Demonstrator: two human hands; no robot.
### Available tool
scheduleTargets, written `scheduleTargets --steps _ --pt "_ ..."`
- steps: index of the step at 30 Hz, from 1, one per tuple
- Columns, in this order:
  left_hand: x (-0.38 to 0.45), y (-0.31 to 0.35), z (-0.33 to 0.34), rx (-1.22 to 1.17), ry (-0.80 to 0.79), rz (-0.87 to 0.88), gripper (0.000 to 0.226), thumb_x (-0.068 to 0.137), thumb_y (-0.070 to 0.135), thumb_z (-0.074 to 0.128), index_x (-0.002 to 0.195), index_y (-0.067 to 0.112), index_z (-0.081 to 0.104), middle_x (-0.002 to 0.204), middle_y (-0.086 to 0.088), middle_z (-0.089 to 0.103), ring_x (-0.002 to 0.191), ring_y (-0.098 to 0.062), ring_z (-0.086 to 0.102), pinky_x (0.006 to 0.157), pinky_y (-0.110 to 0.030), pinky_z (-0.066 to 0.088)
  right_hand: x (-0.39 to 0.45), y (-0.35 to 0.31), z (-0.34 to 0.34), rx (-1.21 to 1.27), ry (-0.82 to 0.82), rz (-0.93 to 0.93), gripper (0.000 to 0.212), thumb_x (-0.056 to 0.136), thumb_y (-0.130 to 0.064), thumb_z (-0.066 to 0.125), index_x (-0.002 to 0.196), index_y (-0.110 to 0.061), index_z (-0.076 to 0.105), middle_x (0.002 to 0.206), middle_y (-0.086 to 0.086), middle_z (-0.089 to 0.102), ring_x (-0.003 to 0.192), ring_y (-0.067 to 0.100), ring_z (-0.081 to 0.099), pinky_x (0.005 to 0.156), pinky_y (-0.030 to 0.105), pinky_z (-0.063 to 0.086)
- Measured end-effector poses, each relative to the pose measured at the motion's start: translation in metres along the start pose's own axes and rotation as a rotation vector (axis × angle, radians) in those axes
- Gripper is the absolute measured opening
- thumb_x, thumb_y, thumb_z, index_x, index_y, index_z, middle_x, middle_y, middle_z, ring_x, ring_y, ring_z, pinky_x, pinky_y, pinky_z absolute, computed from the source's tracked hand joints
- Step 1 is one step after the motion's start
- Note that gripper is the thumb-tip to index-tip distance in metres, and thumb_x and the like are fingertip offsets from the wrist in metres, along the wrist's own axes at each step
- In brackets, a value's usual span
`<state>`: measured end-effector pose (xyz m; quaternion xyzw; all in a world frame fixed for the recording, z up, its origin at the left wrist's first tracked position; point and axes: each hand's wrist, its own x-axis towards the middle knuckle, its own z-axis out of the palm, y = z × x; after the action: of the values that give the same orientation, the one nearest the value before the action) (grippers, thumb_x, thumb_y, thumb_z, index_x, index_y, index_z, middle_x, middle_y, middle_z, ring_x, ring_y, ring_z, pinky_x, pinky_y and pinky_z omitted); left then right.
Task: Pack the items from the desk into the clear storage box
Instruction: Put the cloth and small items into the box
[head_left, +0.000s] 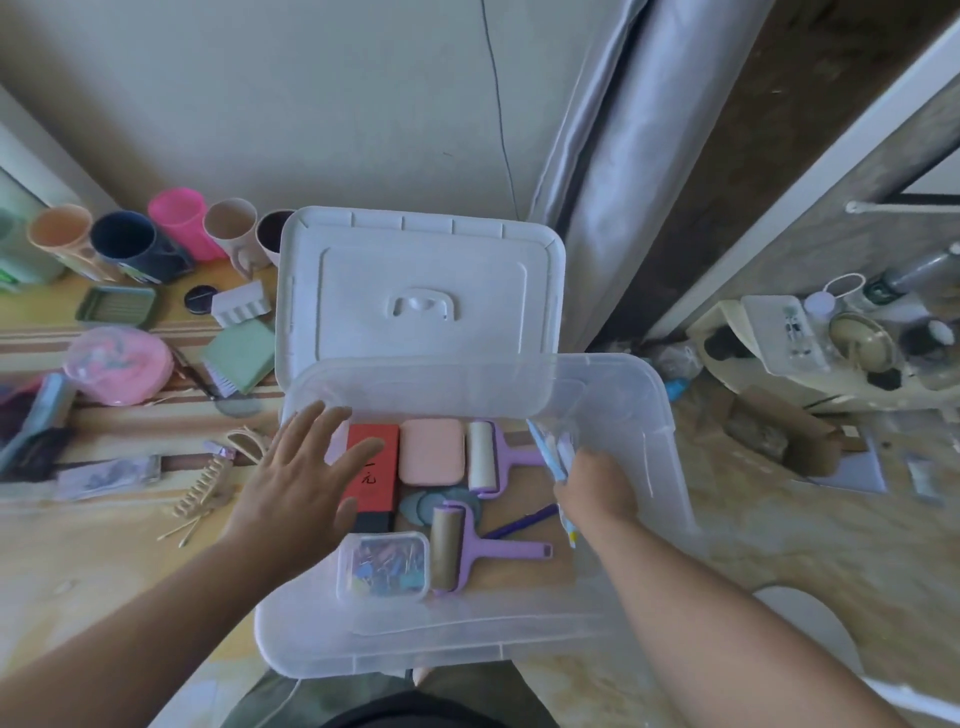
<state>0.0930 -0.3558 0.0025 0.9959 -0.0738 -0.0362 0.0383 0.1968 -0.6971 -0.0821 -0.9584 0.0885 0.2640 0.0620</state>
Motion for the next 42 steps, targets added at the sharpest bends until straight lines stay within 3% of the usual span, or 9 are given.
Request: scheduleTargets --steps 5,10,14,18,21,25,28,35,42 --pt "-0.003 -0.006 0.005 0.031 -0.045 -0.017 0.068 0.070 0.022 0.086 0.134 0.027 0.063 0.150 -0.017 0.042 0.149 -0.046 0.026 0.124 -0.061 0.017 -0.001 0.001 0.006 -0.008 0.087 -0.007 0.042 0.098 -0.020 0.061 0.133 -0.023 0.039 0.112 0.011 0.055 0.095 0.035 0.064 0.062 0.039 0.045" --pt "-0.003 -0.008 -0.001 0.080 -0.132 -0.061 0.058 0.071 0.028 0.082 0.127 0.034 0.065 0.155 -0.013 0.041 0.153 -0.041 0.020 0.122 -0.066 0.015 -0.005 0.003 0.012 -0.194 0.058 -0.196 0.066 0.097 -0.019 0.051 0.155 -0.037 0.026 0.148 0.008 0.033 0.101 0.037 0.063 0.066 0.037 0.043" --pt "-0.006 -0.026 -0.002 0.160 -0.181 -0.098 0.071 0.068 0.038 0.083 0.134 0.034 0.059 0.161 -0.011 0.036 0.157 -0.032 0.012 0.120 -0.069 0.011 -0.009 -0.004 0.019 -0.152 -0.072 -0.111 0.068 0.098 -0.032 0.053 0.158 -0.038 0.022 0.167 0.004 0.008 0.116 0.035 0.061 0.074 0.036 0.047" --pt "-0.020 -0.047 -0.002 0.190 -0.208 -0.134 0.084 0.079 0.060 0.070 0.152 0.038 0.037 0.169 -0.011 0.014 0.158 -0.030 -0.008 0.122 -0.064 -0.002 -0.028 -0.036 0.006 -0.073 -0.052 -0.191 0.075 0.084 -0.042 0.060 0.151 -0.041 0.025 0.145 0.004 0.030 0.113 0.038 0.054 0.077 0.040 0.051" --pt "-0.033 -0.062 -0.003 0.021 -0.134 -0.111 0.083 0.081 0.074 0.061 0.153 0.038 0.039 0.168 -0.011 0.022 0.157 -0.034 0.009 0.125 -0.058 0.012 -0.044 -0.069 -0.006 -0.033 -0.008 -0.326 0.066 0.085 -0.038 0.064 0.146 -0.036 0.037 0.147 0.001 0.031 0.128 0.034 0.042 0.090 0.043 0.051" --pt "-0.051 -0.090 -0.001 -0.368 0.161 -0.053 0.052 0.098 0.050 0.057 0.145 0.028 0.051 0.158 -0.006 0.038 0.141 -0.034 0.036 0.116 -0.048 0.032 -0.068 -0.133 -0.013 0.115 0.158 -0.544 0.056 0.080 -0.029 0.065 0.135 -0.022 0.060 0.129 0.010 0.053 0.117 0.038 0.053 0.099 0.047 0.048" --pt "-0.065 -0.134 0.013 -0.451 0.234 -0.172 0.043 0.097 0.040 0.057 0.138 0.027 0.055 0.140 -0.001 0.051 0.126 -0.026 0.045 0.108 -0.041 0.038 -0.092 -0.198 -0.019 0.174 0.252 -0.697 0.050 0.082 -0.017 0.073 0.131 -0.017 0.063 0.123 0.008 0.054 0.114 0.035 0.054 0.098 0.043 0.047" --pt "-0.086 -0.224 0.075 -0.364 -0.261 -0.443 0.056 0.085 0.048 0.063 0.139 0.041 0.053 0.136 0.005 0.055 0.127 -0.031 0.048 0.105 -0.043 0.043 -0.135 -0.367 -0.014 0.156 0.231 -0.977 0.042 0.088 -0.020 0.064 0.129 -0.020 0.065 0.115 0.000 0.057 0.112 0.024 0.051 0.092 0.035 0.048" --pt "-0.064 -0.222 0.110 -0.313 -0.395 -0.357 0.087 0.089 0.055 0.065 0.154 0.050 0.008 0.150 -0.002 0.020 0.133 -0.031 0.033 0.104 -0.043 0.044 -0.111 -0.452 0.005 -0.411 0.077 -0.737 0.038 0.086 -0.023 0.066 0.121 -0.026 0.054 0.121 0.004 0.045 0.108 0.033 0.046 0.078 0.040 0.035"
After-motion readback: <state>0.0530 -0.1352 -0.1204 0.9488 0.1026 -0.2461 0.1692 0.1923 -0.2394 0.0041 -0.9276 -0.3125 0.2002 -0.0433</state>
